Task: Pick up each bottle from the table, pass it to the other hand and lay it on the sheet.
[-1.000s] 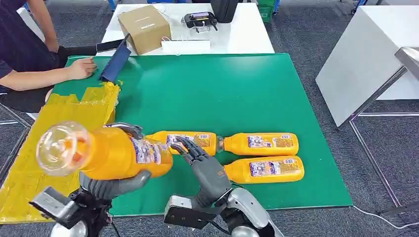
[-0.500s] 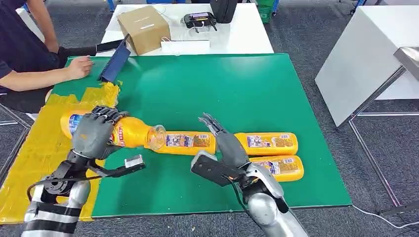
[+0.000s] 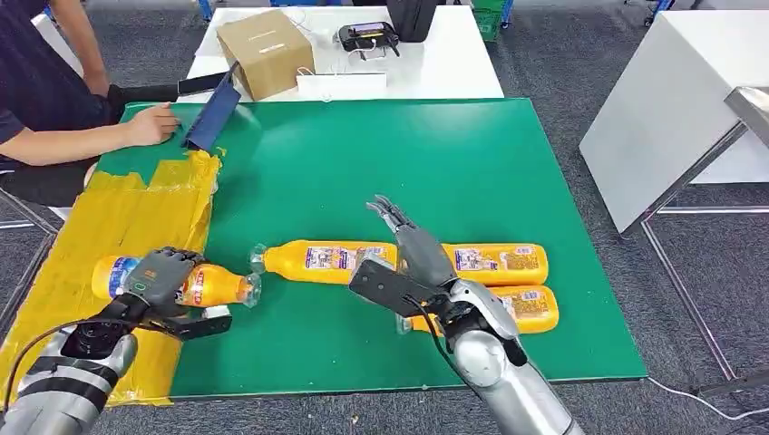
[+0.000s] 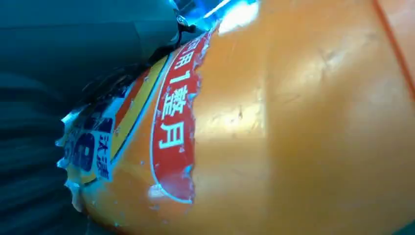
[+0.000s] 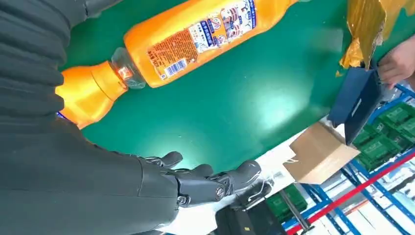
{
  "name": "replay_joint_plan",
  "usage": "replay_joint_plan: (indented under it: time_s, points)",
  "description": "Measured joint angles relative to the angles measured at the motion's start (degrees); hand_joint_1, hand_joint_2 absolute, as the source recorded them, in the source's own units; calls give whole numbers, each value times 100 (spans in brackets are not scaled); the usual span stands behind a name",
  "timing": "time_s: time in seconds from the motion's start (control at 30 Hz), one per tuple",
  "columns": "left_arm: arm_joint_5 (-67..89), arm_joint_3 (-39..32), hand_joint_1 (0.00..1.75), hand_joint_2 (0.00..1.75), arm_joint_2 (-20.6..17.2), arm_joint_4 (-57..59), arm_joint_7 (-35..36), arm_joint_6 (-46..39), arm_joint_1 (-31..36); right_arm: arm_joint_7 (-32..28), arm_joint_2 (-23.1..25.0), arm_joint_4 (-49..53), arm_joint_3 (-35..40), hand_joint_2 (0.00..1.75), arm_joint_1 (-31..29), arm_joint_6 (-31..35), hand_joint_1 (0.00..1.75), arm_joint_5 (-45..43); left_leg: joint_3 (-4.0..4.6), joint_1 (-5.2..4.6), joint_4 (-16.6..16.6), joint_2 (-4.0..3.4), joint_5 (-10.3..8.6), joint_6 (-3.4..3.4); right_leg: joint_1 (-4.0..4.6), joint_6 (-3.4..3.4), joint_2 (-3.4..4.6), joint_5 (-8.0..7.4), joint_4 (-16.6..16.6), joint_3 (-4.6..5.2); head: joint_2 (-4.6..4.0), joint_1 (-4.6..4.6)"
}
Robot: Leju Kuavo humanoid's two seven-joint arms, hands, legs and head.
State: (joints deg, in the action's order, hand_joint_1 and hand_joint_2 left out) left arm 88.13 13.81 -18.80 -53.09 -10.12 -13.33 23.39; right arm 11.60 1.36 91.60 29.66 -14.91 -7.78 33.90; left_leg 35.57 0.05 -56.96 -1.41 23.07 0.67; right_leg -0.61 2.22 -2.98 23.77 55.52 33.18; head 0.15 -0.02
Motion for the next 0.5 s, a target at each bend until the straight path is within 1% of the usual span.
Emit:
replay_joint_plan:
  time_s: [0.13, 0.17, 0.23, 0.27, 0.3, 0.43, 0.5]
  points:
    - [-186, -11, 175, 175, -13, 304, 310, 323, 261, 75, -4, -42, 55, 175, -13, -4, 0, 57, -6, 0, 0, 2, -3, -1, 0, 0, 0, -1, 2, -5, 0, 2]
    - [-240, -24, 0, 175, -22, 354, 328, 373, 308, 92, -7, -42, 79, 175, -14, -4, 0, 76, -7, 0, 0, 2, -6, -5, 0, 0, 0, -1, 4, -5, 0, 0]
    - [-375, -61, 0, 175, -52, 445, 291, 493, 400, 144, -26, -40, 120, 175, -20, -4, 0, 125, -7, 1, 0, 2, -7, -6, 2, -1, 1, -2, 7, -5, 0, 2]
    - [-525, -70, 0, 175, -81, 494, 121, 630, 432, 175, -37, -40, 138, 175, -29, -18, 0, 133, -7, 1, 0, 0, -7, -6, 2, -2, 2, -2, 9, -4, 0, 2]
    - [-669, -77, 0, 0, -131, 524, -45, 743, 456, 204, -50, -44, 147, 175, -46, -46, 0, 136, -7, 1, 0, -3, -7, -6, 2, -2, 3, -3, 10, -3, 0, 0]
    - [-930, -116, 0, 0, -240, 653, -271, 906, 495, 225, -98, -114, 166, 175, -111, -76, 0, 120, -9, 2, 0, -2, -8, -7, 2, -2, 3, -2, 11, -1, 0, 0]
    - [-1164, -114, 0, 0, -277, 699, -526, 1098, 507, 240, -111, -199, 188, 175, -167, -107, 0, 116, -8, 2, 0, -2, -7, -8, 2, -3, 2, -1, 12, -2, 0, 0]
